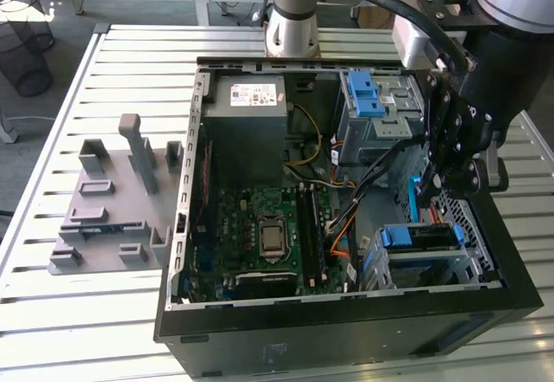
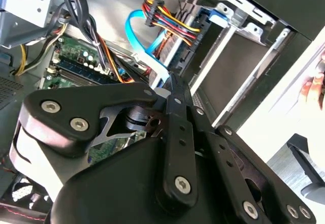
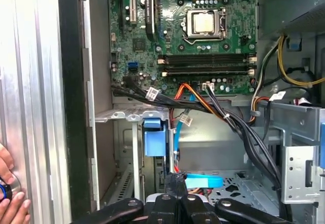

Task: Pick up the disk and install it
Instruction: 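Insert the second disk wire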

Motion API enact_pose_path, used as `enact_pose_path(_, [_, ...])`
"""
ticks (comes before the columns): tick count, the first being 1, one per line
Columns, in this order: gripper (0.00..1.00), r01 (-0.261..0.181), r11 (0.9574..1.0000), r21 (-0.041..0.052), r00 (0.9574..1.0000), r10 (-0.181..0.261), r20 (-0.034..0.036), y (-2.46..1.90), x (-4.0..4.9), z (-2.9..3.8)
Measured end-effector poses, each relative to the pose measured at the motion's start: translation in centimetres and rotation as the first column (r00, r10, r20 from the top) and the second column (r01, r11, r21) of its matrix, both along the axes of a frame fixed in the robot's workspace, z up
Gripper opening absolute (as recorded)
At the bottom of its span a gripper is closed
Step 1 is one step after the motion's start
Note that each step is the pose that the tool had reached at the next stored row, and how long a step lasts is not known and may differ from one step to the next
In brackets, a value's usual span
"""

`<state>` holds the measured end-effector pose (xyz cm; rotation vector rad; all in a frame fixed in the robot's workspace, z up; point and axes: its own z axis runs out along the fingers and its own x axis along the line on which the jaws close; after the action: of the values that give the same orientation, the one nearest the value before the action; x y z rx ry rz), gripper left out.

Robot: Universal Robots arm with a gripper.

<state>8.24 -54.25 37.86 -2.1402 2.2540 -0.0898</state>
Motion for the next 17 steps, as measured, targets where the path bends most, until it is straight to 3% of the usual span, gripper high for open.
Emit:
enact_pose_path(4, [0.17, 0.000, 1.0000, -0.0030, 1.0000, 0.000, 0.0000, 0.41, -0.01, -0.11])
enact_pose_path(5, [0.24, 0.000, 1.0000, -0.0055, 1.0000, 0.000, 0.0005, 0.41, -0.02, -0.17])
enact_pose_path(9, [0.25, 0.000, 0.9998, -0.0223, 1.0000, 0.000, 0.0048, 0.42, -0.04, -0.52])
enact_pose_path(11, [0.25, 0.000, 0.9996, -0.0273, 1.0000, 0.000, 0.0058, 0.44, -0.04, -0.68])
enact_pose_path(12, [0.31, 0.000, 0.9996, -0.0295, 1.0000, 0.000, 0.0061, 0.45, -0.05, -0.77])
enact_pose_path(17, [0.31, 0.000, 0.9991, -0.0431, 1.0000, 0.000, 0.0082, 0.47, -0.05, -1.28])
